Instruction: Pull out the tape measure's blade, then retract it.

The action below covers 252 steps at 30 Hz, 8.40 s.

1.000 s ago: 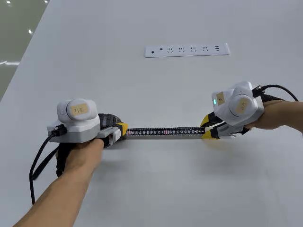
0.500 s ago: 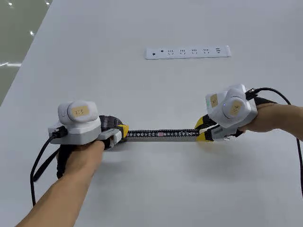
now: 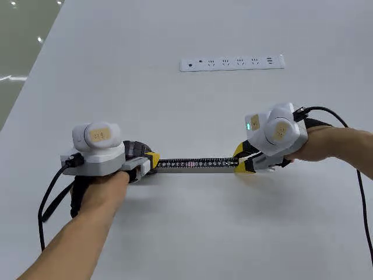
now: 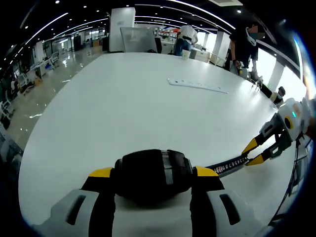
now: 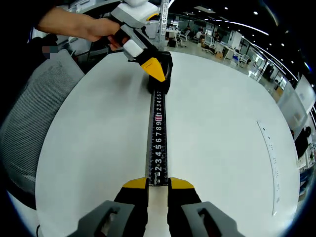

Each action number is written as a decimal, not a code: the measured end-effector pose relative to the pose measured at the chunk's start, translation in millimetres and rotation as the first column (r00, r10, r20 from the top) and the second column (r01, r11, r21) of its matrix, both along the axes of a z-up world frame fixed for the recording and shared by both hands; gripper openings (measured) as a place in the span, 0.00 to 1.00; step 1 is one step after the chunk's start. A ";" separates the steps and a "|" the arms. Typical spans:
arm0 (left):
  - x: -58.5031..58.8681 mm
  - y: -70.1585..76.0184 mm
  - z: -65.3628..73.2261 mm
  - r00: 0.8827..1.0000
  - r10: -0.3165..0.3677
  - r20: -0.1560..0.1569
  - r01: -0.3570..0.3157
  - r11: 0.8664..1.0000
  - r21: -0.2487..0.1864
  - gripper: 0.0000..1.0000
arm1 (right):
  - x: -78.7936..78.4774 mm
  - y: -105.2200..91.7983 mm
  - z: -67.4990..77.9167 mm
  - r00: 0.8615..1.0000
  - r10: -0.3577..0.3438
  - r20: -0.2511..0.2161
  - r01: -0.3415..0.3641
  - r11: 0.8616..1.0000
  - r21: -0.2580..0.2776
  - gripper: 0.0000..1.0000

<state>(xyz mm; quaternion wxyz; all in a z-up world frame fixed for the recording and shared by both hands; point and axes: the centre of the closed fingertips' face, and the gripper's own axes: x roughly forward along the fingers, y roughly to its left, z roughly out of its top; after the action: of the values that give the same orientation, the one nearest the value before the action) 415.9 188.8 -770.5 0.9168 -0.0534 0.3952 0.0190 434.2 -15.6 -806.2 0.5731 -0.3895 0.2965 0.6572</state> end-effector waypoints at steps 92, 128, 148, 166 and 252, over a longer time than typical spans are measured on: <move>0.5 -0.5 -0.8 1.000 0.009 -0.018 -0.010 1.000 -0.023 0.57 | -12.7 101.2 -0.2 0.999 0.015 -0.051 -0.011 0.997 0.082 0.10; -0.2 -1.3 -0.2 1.000 0.012 -0.025 -0.012 1.000 -0.027 0.57 | -20.0 142.7 0.7 0.999 0.015 -0.050 -0.008 0.990 0.142 0.10; 0.1 -0.3 0.2 1.000 0.020 -0.024 -0.021 0.999 -0.032 0.58 | -20.4 158.1 1.5 0.998 0.027 -0.050 -0.019 0.988 0.152 0.11; 0.6 -1.8 0.8 0.999 0.030 -0.017 -0.031 0.999 -0.030 0.60 | -18.2 161.3 -0.3 0.998 -0.017 -0.059 0.026 0.989 0.148 0.12; -98.0 -17.1 39.4 0.859 -0.474 0.194 0.473 0.879 0.052 0.97 | -74.9 -47.1 62.0 0.817 -0.567 -0.103 0.551 0.716 0.430 0.78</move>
<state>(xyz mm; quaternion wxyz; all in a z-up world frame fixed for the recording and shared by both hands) 317.9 171.7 -731.1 0.9286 0.0449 0.3015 -0.2118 359.4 -62.7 -744.2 0.8224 -0.1534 0.2333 0.4957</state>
